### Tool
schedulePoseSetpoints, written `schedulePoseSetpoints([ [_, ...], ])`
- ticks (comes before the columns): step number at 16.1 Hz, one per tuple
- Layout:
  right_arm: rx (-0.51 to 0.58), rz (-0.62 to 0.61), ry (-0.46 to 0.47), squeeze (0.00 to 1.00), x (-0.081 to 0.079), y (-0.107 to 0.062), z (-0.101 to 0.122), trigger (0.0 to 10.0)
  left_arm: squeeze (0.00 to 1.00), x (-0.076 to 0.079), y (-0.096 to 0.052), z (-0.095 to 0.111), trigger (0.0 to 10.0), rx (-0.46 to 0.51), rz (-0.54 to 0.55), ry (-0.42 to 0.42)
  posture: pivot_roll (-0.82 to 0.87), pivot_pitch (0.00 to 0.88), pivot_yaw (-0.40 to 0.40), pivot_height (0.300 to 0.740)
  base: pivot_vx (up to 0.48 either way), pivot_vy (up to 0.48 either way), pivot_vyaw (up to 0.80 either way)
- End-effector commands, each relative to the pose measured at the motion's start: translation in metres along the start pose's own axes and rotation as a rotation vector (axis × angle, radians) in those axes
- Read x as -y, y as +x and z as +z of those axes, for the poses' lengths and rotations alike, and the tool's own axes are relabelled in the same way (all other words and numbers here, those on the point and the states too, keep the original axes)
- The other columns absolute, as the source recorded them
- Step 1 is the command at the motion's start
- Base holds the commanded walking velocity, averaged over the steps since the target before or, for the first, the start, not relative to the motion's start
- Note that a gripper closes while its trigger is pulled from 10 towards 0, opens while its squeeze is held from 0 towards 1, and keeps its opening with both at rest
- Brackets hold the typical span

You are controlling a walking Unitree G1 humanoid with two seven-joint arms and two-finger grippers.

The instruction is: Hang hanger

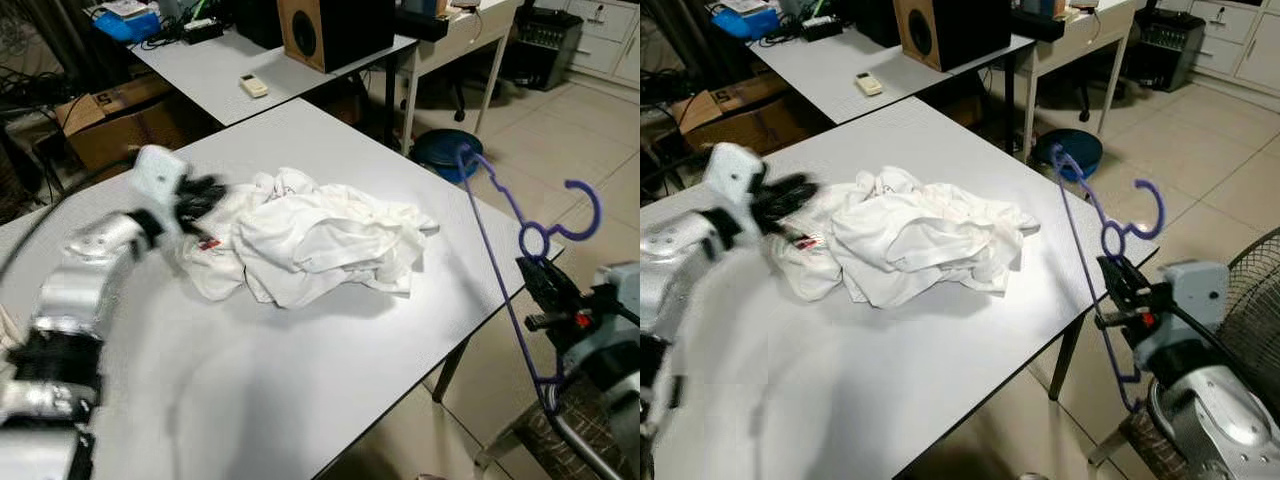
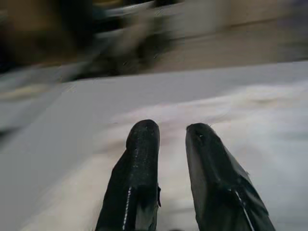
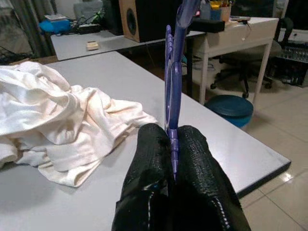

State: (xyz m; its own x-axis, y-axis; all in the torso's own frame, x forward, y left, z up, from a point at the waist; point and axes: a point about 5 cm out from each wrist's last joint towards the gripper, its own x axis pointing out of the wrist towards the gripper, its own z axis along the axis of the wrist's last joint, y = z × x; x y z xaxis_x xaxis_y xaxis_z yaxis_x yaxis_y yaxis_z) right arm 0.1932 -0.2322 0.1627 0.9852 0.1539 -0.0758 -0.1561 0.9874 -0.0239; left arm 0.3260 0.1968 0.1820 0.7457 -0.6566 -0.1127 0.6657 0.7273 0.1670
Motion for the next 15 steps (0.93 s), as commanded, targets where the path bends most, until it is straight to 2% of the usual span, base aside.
schedulePoseSetpoints([
  [1, 0.003, -0.006, 0.001, 0.0, 0.002, -0.002, 0.003, 10.0, 1.0, 0.015, 0.002, -0.011, 10.0, -0.064, -0.104, -0.038, -0.23, 0.031, 0.126, 0.74, 0.0, 0.0, 0.0],
  [3, 0.0, 0.005, 0.007, 0.0, -0.001, -0.004, 0.003, 10.0, 0.98, 0.031, 0.005, -0.038, 10.0, -0.197, -0.121, -0.032, -0.24, 0.036, 0.13, 0.74, 0.0, 0.0, 0.0],
  [4, -0.004, 0.012, 0.005, 0.0, -0.003, -0.005, 0.003, 10.0, 0.0, 0.035, 0.006, -0.046, 10.0, -0.232, -0.11, -0.042, -0.24, 0.039, 0.13, 0.74, 0.0, 0.0, 0.0],
  [6, -0.007, 0.022, 0.006, 0.0, -0.005, -0.005, 0.003, 10.0, 0.0, 0.043, 0.005, -0.051, 10.0, -0.269, -0.095, -0.038, -0.24, 0.039, 0.13, 0.74, 0.0, 0.0, 0.0],
  [10, -0.013, 0.039, 0.005, 0.0, -0.01, -0.004, 0.003, 10.0, 0.0, 0.055, 0.01, -0.054, 10.0, -0.271, -0.076, -0.064, -0.24, 0.051, 0.124, 0.74, 0.0, 0.0, 0.0],
  [13, -0.011, 0.042, 0.002, 0.0, -0.01, -0.003, 0.003, 10.0, 0.0, 0.055, 0.009, -0.058, 10.0, -0.32, -0.049, 0.052, -0.24, 0.048, 0.123, 0.74, 0.0, 0.0, 0.0],
  [14, -0.01, 0.042, 0.001, 0.0, -0.01, -0.003, 0.004, 10.0, 0.0, 0.054, 0.009, -0.058, 10.0, -0.324, -0.041, 0.066, -0.24, 0.048, 0.125, 0.74, 0.0, 0.0, 0.0],
  [15, -0.008, 0.043, 0.0, 0.0, -0.01, -0.002, 0.004, 10.0, 0.0, 0.053, 0.01, -0.058, 7.2, -0.33, -0.029, 0.107, -0.24, 0.047, 0.124, 0.74, 0.0, 0.0, 0.0],
])
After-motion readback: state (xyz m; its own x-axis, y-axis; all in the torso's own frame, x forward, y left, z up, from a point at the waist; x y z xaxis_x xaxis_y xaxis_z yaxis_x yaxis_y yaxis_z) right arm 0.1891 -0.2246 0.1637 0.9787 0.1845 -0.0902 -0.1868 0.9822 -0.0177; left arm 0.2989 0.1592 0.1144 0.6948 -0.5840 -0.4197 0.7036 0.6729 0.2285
